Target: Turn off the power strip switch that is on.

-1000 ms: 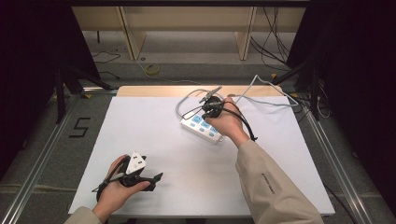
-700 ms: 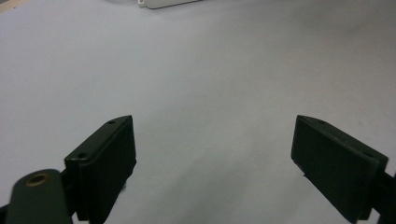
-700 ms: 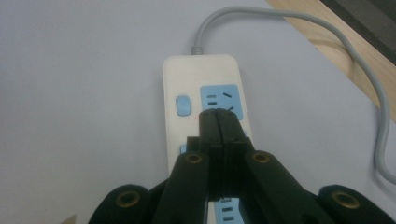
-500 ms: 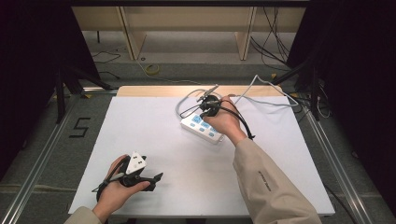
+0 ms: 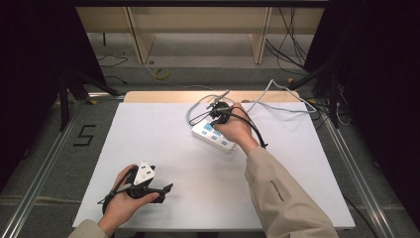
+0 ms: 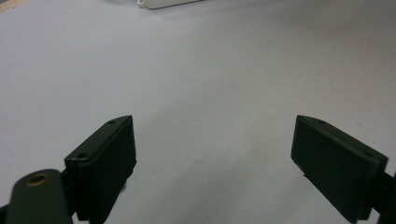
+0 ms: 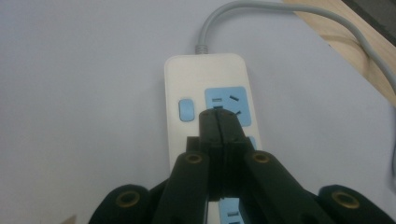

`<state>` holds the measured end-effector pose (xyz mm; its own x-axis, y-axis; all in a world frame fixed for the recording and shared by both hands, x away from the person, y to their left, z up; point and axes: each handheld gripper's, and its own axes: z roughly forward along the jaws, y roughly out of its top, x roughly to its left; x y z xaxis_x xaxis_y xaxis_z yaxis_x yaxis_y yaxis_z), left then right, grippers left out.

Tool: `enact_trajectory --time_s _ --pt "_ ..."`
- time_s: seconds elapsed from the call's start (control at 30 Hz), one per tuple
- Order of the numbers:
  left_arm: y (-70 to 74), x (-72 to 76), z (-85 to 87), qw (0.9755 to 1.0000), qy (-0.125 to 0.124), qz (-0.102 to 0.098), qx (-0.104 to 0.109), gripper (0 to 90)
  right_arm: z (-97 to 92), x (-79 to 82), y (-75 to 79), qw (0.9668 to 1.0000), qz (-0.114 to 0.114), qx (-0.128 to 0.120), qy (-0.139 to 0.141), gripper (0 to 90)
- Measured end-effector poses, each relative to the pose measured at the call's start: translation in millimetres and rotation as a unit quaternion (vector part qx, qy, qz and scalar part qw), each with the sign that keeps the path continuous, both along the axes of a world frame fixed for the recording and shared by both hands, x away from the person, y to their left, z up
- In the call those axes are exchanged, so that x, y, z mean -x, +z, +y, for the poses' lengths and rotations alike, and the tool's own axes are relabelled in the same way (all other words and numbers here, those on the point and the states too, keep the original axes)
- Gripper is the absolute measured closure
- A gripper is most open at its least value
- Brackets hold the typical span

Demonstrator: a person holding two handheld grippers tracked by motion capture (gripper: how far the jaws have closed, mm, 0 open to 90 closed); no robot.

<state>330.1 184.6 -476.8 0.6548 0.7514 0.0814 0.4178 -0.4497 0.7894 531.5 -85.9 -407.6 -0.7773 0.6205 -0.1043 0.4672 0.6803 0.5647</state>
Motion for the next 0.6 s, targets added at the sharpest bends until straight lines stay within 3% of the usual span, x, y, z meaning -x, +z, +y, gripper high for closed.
enact_trajectory --time_s 0.6 --pt "-0.3 -0.3 0.2 1.0 0.0 0.001 0.001 13.6 7.7 -6.8 -6.9 1.0 0.008 0.004 0.001 90.0"
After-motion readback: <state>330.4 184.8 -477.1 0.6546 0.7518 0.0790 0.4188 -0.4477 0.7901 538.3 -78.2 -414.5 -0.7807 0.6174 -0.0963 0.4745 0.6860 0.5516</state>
